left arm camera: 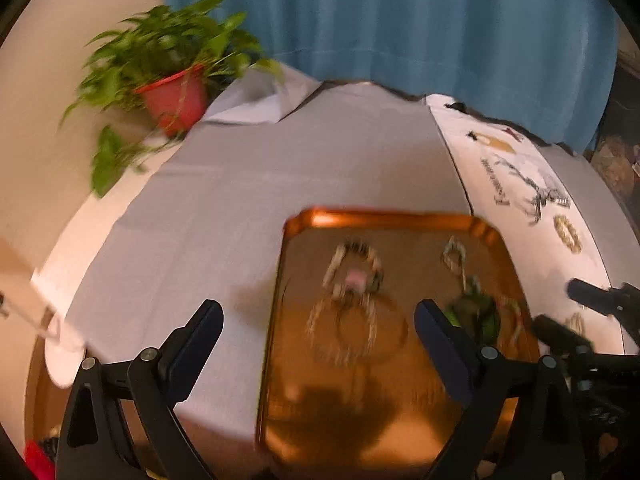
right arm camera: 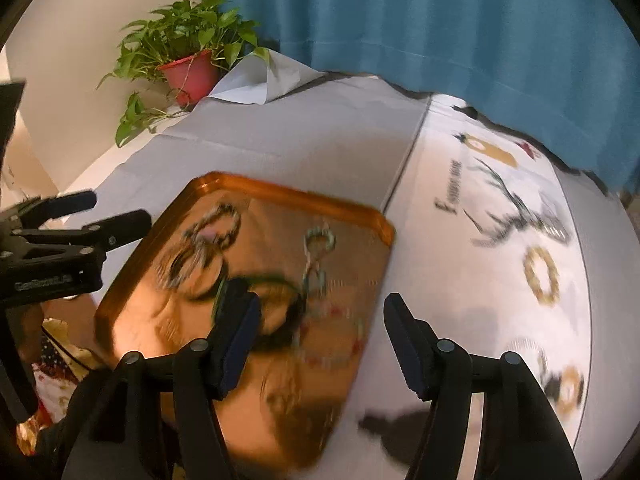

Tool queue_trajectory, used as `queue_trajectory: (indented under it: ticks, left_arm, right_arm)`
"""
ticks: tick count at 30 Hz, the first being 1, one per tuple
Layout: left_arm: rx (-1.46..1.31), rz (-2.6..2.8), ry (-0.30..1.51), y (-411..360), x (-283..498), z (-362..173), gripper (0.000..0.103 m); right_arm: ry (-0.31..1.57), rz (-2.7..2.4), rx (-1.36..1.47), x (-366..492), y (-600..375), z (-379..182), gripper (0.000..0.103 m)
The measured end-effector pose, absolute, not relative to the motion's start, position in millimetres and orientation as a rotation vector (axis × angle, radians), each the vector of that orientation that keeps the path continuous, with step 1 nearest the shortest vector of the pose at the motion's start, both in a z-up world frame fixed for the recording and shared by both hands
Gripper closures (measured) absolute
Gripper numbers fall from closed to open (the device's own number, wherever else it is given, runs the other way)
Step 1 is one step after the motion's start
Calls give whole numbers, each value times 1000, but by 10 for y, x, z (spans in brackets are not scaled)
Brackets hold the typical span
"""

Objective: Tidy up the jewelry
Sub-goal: 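Open both tools to release the bracelets into the tray, then lift both tools back from the tray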

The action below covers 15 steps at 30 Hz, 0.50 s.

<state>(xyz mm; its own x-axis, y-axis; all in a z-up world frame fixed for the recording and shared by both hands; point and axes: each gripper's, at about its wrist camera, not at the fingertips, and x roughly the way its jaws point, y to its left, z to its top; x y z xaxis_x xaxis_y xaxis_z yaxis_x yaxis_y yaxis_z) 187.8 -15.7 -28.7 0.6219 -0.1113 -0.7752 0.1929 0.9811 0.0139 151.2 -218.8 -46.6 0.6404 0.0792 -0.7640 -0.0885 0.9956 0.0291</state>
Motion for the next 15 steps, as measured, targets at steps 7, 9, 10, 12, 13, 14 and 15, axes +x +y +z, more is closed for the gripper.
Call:
queue_trajectory:
  ticks: [7, 9, 10, 12, 13, 14, 15]
  left_arm:
    - [38, -190, 901, -49, 939, -207, 8]
    - [43, -183, 875, -49, 641, -127, 8]
    - [43, -185, 867, -45, 557, -99, 8]
    - [42, -189, 848, -27, 320, -29, 8]
    - [41, -189, 845, -23, 263, -10, 8]
    - [38, -191, 842, -10, 182, 12, 8]
    - [36, -192, 841, 3, 112, 30, 8]
  right_arm:
    - [839, 72, 6, 530, -2079, -281, 37]
    - [818, 68, -3, 262, -2007, -217, 36]
    - [805, 65, -9, 129, -1965, -185, 36]
    - [782, 65, -20, -90, -1896, -129, 36]
    - [772, 68, -26, -203, -1858, -98, 35]
    - [763, 69, -32, -289, -1824, -69, 35]
    - [754, 71, -37, -379, -1795, -39, 35]
